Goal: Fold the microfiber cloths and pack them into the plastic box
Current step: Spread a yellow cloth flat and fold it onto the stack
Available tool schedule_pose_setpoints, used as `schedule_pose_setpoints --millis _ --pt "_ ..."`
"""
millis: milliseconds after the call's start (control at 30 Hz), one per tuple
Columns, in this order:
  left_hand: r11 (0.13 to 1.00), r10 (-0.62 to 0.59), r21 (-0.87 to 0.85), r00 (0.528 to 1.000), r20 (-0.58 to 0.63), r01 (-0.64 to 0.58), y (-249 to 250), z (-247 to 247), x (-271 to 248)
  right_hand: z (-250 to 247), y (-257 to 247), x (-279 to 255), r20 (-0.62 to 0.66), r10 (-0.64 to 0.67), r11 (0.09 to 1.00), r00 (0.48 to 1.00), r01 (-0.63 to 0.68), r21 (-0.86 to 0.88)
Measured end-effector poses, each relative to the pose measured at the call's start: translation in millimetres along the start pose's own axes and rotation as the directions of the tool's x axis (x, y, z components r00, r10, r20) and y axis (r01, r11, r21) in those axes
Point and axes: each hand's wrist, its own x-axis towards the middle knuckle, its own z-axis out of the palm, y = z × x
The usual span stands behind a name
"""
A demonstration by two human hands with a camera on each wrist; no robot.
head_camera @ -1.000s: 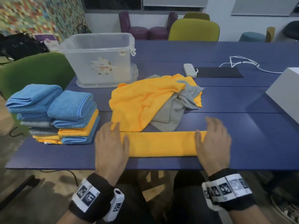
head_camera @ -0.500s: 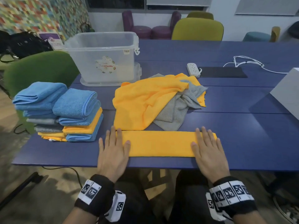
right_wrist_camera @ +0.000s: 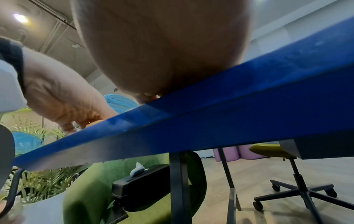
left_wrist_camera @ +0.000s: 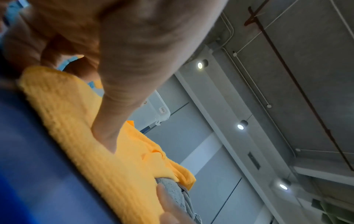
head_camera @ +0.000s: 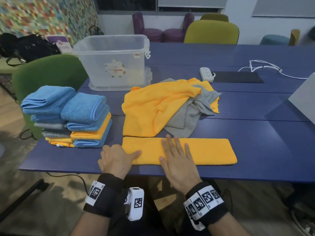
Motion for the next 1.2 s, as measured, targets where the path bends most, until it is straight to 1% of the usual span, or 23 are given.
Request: schedule_pose_setpoints --millis 67,200,267,333,433,533,600,700,733,767,800,867,900,933,967,1000,1033,1067,1100,1133,1167,1200 --pt "0.999 0.007 -0.036 1.000 0.012 -0.006 0.0 -4.1 1.0 4.5 -2.5 -0.4 -0.017 0.019 1.000 1.000 -0.019 -0.019" --pt "0.987 0.003 -0.159 0.998 0.060 0.006 -4.4 -3.2 16.4 2.5 -9.3 4.6 -0.038 0.040 0.999 0.998 -0.040 0.004" --pt "0.977 0.009 -0.215 0.996 0.086 0.010 -6.5 -0.9 24.4 2.7 -14.3 8.2 -0.045 0.004 1.000 0.999 -0.003 0.004" --pt "0.963 0.015 -0.268 0.991 0.132 0.022 -8.5 1.2 28.5 6.0 -16.7 9.3 -0.022 -0.044 0.999 0.999 0.044 -0.005" --pt "0.948 0.021 -0.317 0.985 0.172 0.035 -10.7 -0.7 30.2 10.2 -16.3 8.4 -0.033 -0.054 0.998 0.998 0.054 -0.011" --pt "0.910 0.046 -0.413 0.984 0.172 0.029 -7.9 -5.1 22.9 11.2 -16.5 8.6 -0.063 -0.058 0.998 0.996 0.057 -0.016" --pt "0.848 0.098 -0.529 0.984 0.147 -0.005 -3.8 -7.7 15.7 12.1 -15.2 9.0 -0.069 -0.064 0.998 0.996 0.062 -0.022" --pt "0.690 0.148 -0.722 0.985 0.085 -0.041 5.1 -17.5 2.1 11.8 -14.6 8.6 -0.078 -0.070 0.997 0.994 0.070 -0.014" --pt "0.635 0.165 -0.771 0.984 0.065 -0.055 9.8 -20.6 -3.1 10.7 -15.1 8.6 -0.074 -0.070 0.998 0.995 0.069 -0.008" --pt "0.598 0.180 -0.797 0.983 0.037 -0.080 15.1 -21.5 -6.4 9.7 -15.5 8.9 -0.060 -0.067 0.998 0.996 0.067 -0.001" --pt "0.574 0.202 -0.809 0.979 -0.008 -0.125 21.5 -23.1 -11.6 8.4 -15.3 9.6 -0.038 -0.066 0.998 0.997 0.066 0.010" --pt "0.576 0.260 -0.780 0.959 -0.111 -0.246 33.6 -20.6 -19.3 3.4 -11.8 11.5 0.003 -0.087 0.995 0.996 0.086 0.053" --pt "0.583 0.290 -0.754 0.944 -0.155 -0.303 39.2 -17.7 -22.7 0.0 -8.4 13.4 0.022 -0.098 0.988 0.995 0.095 0.121" --pt "0.591 0.316 -0.729 0.931 -0.183 -0.344 45.1 -15.0 -27.0 -6.3 -5.2 14.6 0.029 -0.093 0.967 0.995 0.084 0.239" --pt "0.594 0.339 -0.711 0.919 -0.204 -0.377 51.4 -12.0 -31.0 -14.4 -2.5 14.8 -0.002 -0.050 0.917 0.999 0.047 0.395" --pt "0.595 0.359 -0.698 0.909 -0.212 -0.398 57.8 -9.6 -35.2 -24.3 -1.2 13.5 -0.079 0.047 0.836 0.996 0.004 0.549" --pt "0.600 0.380 -0.681 0.898 -0.220 -0.420 64.6 -6.8 -39.2 -35.2 -0.5 10.9 -0.142 0.184 0.733 0.973 -0.040 0.679" --pt "0.609 0.405 -0.658 0.887 -0.223 -0.443 71.4 -4.3 -43.7 -45.2 -0.3 8.8 -0.141 0.314 0.605 0.939 -0.084 0.792" --pt "0.614 0.434 -0.635 0.872 -0.225 -0.469 77.8 -0.5 -47.2 -56.8 -1.1 6.9 -0.065 0.385 0.452 0.921 -0.126 0.883" --pt "0.610 0.470 -0.620 0.855 -0.219 -0.494 84.6 2.6 -51.8 -67.0 -1.1 5.8 0.052 0.381 0.300 0.923 -0.177 0.937" --pt "0.602 0.512 -0.608 0.835 -0.203 -0.517 90.6 6.3 -55.8 -74.4 -0.1 4.7 0.155 0.339 0.181 0.928 -0.226 0.957" --pt "0.598 0.556 -0.595 0.813 -0.174 -0.537 95.4 8.9 -60.0 -78.8 2.1 4.7 0.212 0.307 0.118 0.928 -0.258 0.959"
